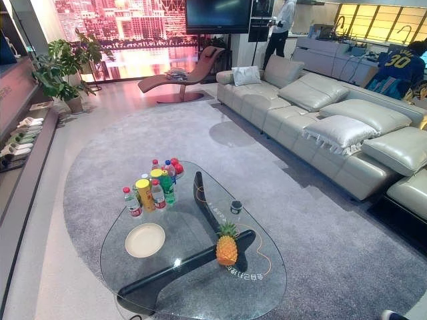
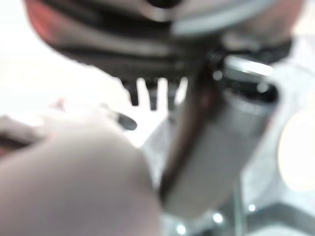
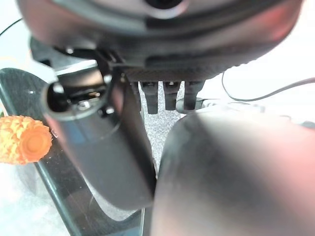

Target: Pick up the fruit to the plate

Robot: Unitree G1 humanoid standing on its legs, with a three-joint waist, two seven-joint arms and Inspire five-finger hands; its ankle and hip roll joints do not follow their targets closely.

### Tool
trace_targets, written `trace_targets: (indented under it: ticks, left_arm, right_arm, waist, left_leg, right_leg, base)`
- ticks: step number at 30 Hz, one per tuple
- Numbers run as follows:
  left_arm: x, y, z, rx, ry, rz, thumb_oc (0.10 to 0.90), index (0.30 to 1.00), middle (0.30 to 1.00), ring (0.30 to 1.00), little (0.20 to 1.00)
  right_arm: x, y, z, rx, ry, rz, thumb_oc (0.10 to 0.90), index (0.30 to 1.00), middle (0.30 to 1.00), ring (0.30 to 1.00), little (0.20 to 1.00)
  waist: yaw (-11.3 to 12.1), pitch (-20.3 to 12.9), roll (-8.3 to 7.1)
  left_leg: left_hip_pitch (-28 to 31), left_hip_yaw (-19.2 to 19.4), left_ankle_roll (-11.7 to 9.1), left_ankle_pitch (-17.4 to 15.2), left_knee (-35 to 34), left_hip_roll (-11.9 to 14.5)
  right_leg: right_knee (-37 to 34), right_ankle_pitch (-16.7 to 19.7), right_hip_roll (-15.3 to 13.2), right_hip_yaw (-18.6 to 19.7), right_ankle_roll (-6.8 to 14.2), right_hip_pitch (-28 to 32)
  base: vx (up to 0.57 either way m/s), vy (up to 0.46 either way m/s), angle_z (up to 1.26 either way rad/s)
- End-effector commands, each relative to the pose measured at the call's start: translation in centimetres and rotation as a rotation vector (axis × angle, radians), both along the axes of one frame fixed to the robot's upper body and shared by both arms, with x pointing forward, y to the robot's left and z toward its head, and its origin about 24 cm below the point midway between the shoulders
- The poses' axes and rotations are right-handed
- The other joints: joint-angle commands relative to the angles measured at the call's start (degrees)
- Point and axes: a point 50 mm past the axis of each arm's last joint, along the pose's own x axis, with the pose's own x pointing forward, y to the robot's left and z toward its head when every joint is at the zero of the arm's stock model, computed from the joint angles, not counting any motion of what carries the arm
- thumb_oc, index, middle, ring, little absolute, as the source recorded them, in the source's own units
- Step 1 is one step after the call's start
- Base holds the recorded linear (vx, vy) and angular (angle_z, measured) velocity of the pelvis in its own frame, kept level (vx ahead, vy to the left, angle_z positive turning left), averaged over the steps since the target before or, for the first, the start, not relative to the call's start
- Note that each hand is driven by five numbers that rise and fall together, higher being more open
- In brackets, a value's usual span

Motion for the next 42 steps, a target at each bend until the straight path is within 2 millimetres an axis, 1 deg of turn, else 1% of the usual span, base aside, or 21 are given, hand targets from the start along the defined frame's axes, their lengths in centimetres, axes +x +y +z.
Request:
trace_targets:
  ticks: [1, 12, 16, 25, 30, 31, 34, 36, 40, 41, 42]
  left_arm:
    - [3.5, -0.3, 0.5, -0.012, -0.095, -0.016, 0.800, 0.900, 0.900, 0.900, 0.900]
    - [3.6, -0.3, 0.5, -0.011, -0.107, -0.008, 0.800, 0.900, 0.900, 0.900, 0.900]
    - [3.5, -0.1, 0.5, -0.005, -0.105, 0.008, 0.800, 0.900, 0.900, 0.900, 0.900]
    - [3.6, 0.1, 0.6, 0.014, -0.115, 0.033, 0.800, 0.900, 0.900, 0.900, 0.900]
    - [3.1, 0.3, 0.6, 0.030, -0.110, -0.007, 0.800, 0.900, 0.900, 0.900, 0.900]
    - [3.1, 0.3, 0.6, 0.031, -0.110, -0.008, 0.800, 0.900, 0.900, 0.900, 0.900]
    - [3.2, 0.6, 0.7, 0.039, -0.117, -0.020, 0.800, 0.900, 0.900, 0.900, 0.900]
    - [3.8, 0.9, 0.9, 0.049, -0.140, -0.032, 0.800, 0.900, 0.900, 0.900, 0.900]
    - [4.7, 1.1, 1.2, 0.059, -0.176, -0.044, 0.800, 0.900, 0.900, 0.900, 0.900]
    - [5.0, 1.2, 1.3, 0.064, -0.187, -0.041, 0.800, 0.900, 0.900, 0.900, 0.900]
    - [5.0, 1.2, 1.3, 0.065, -0.191, -0.041, 0.800, 0.900, 0.900, 0.900, 0.900]
  right_arm:
    - [-0.2, -0.1, 0.0, 0.018, 0.048, 0.014, 0.800, 0.900, 0.900, 0.900, 0.900]
    - [-0.2, 0.2, -0.1, 0.019, 0.049, 0.017, 0.800, 0.900, 0.900, 0.900, 0.900]
    - [0.1, -0.3, 0.0, -0.066, 0.032, 0.010, 0.800, 0.900, 0.900, 0.900, 0.900]
    - [0.6, -1.2, 0.2, -0.167, -0.022, -0.031, 0.800, 0.900, 0.900, 0.900, 0.900]
    - [1.9, -2.6, 0.9, -0.319, -0.149, -0.113, 0.800, 0.900, 0.900, 0.900, 0.900]
    - [2.0, -2.6, 0.9, -0.321, -0.151, -0.115, 0.800, 0.900, 0.900, 0.900, 0.900]
    - [3.4, -3.1, 1.6, -0.368, -0.242, -0.163, 0.800, 0.900, 0.900, 0.900, 0.900]
    - [5.5, -3.4, 2.5, -0.390, -0.348, -0.215, 0.800, 0.900, 0.900, 0.900, 0.900]
    - [8.6, -3.8, 4.2, -0.406, -0.504, -0.270, 0.800, 0.900, 0.900, 0.900, 0.900]
    - [9.8, -3.9, 4.9, -0.402, -0.562, -0.292, 0.800, 0.900, 0.900, 0.900, 0.900]
    - [10.3, -3.9, 5.3, -0.401, -0.582, -0.301, 0.800, 0.900, 0.900, 0.900, 0.900]
  waist:
    - [0.49, 3.80, -0.88]
    - [0.55, 3.93, -1.17]
    - [0.48, 4.11, -1.11]
    - [0.04, 5.88, -0.97]
    - [0.12, 7.70, -1.51]
    - [0.13, 7.75, -1.54]
    - [0.35, 9.08, -1.98]
    - [0.79, 10.93, -2.28]
    - [1.24, 13.44, -2.60]
    - [1.33, 14.32, -2.69]
    - [1.39, 14.65, -2.73]
  left_leg:
    - [2.36, 1.97, 2.83, -6.32, 0.33, -5.39]
    - [2.25, 1.78, 2.80, -6.31, 0.33, -5.36]
    - [2.12, 1.80, 2.77, -6.20, 0.33, -5.29]
    - [0.58, 2.63, 2.64, -5.57, 0.33, -4.87]
    - [-0.42, 2.62, 3.00, -5.27, 0.60, -4.95]
    - [-0.48, 2.61, 3.01, -5.28, 0.66, -4.97]
    - [-1.89, 2.34, 3.22, -5.39, 1.88, -5.16]
    - [-3.76, 1.49, 3.51, -5.26, 2.82, -5.43]
    - [-6.06, 0.39, 3.81, -5.09, 3.69, -5.95]
    - [-6.93, 0.06, 3.88, -5.14, 4.37, -6.19]
    - [-7.33, -0.10, 3.91, -5.20, 4.80, -6.33]
  right_leg:
    - [0.27, 0.45, 1.22, -0.78, 0.01, 0.89]
    - [0.27, 0.47, 1.35, -0.61, -0.01, 0.80]
    - [0.27, 0.58, 1.38, -0.53, -0.01, 0.69]
    - [0.27, 1.28, 1.51, 0.10, 0.02, -1.18]
    - [0.27, 1.74, 1.99, 0.67, -0.16, -2.45]
    - [0.27, 1.76, 2.01, 0.69, -0.17, -2.49]
    - [0.83, 1.93, 2.25, 0.81, -0.39, -3.63]
    - [1.98, 1.92, 2.62, 0.70, -0.77, -5.41]
    - [3.06, 1.94, 2.99, 0.54, -1.05, -7.62]
    - [3.41, 1.97, 3.04, 0.42, -1.15, -8.28]
    - [3.62, 1.95, 3.05, 0.36, -1.21, -8.52]
  base:
    - [0.00, 0.000, 0.00]
    - [0.00, 0.000, 0.00]
    - [0.00, 0.000, 0.00]
    - [0.00, 0.001, -0.01]
    - [0.03, -0.012, -0.09]
    - [0.03, -0.020, -0.06]
    - [-0.02, -0.026, -0.01]
    - [-0.10, -0.059, -0.01]
    - [-0.10, -0.047, 0.01]
    - [-0.07, -0.032, 0.02]
    - [-0.05, -0.029, 0.03]
